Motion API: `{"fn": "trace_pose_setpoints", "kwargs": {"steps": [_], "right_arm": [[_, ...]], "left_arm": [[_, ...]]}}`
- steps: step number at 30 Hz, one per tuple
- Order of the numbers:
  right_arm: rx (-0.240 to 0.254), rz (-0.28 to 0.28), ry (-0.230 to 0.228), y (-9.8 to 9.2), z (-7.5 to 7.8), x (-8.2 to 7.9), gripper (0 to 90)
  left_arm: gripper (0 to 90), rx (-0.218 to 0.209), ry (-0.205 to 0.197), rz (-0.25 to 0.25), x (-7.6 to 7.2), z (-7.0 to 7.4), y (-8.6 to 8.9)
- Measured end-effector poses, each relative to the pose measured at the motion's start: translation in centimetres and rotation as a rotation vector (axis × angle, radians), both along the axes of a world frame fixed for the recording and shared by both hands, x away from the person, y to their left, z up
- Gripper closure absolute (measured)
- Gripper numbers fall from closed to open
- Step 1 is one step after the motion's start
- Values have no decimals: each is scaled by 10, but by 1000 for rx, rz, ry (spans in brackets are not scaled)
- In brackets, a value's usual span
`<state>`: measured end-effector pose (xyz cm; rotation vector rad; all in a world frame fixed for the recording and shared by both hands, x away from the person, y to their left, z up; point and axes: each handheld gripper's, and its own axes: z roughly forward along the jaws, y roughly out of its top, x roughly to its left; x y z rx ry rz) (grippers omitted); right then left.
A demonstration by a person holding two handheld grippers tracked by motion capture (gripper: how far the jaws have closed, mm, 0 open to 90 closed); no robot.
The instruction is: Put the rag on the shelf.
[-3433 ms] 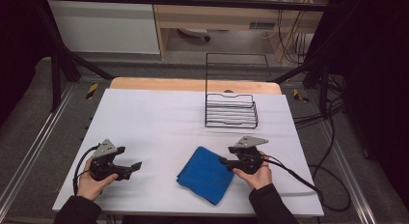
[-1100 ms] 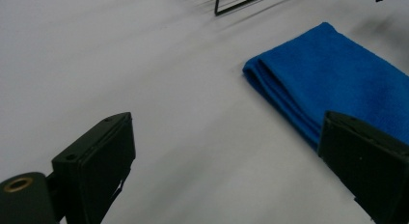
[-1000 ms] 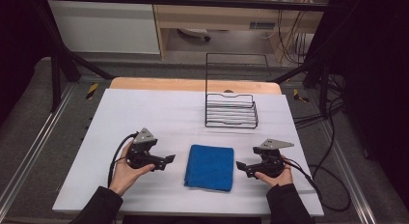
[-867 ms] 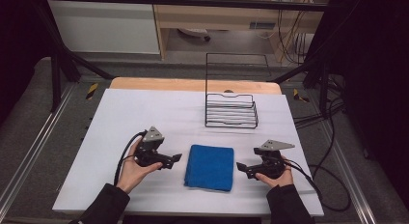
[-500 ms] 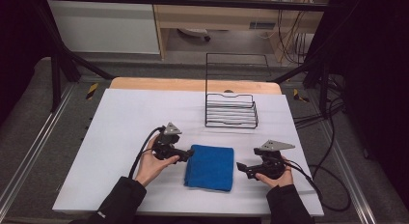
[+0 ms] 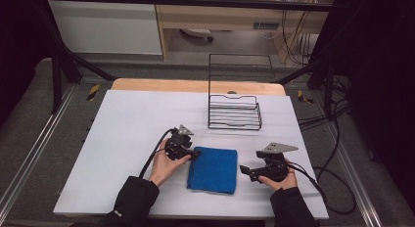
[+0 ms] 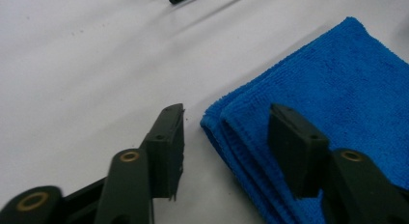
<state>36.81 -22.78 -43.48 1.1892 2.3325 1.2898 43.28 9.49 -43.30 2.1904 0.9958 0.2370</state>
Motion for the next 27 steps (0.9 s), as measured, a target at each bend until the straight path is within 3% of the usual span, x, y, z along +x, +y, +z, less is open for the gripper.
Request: {"fn": "trace_pose_setpoints", "kwargs": {"steps": [5, 10, 16, 24, 27], "right_arm": [[5, 6, 3, -1, 1, 0, 105], [16, 4, 13, 0, 1, 1, 130], [31, 1, 11, 0, 2, 2, 149], [40, -11, 12, 1, 3, 4, 161], [46, -17, 13, 1, 3, 4, 172]], "left_arm": [[580, -16, 19, -5, 2, -4, -3], [591, 6, 18, -2, 5, -8, -9], [629, -12, 36, 7, 8, -10, -8], [662, -23, 30, 22, 11, -12, -9], [772, -30, 53, 6, 10, -12, -9]]}}
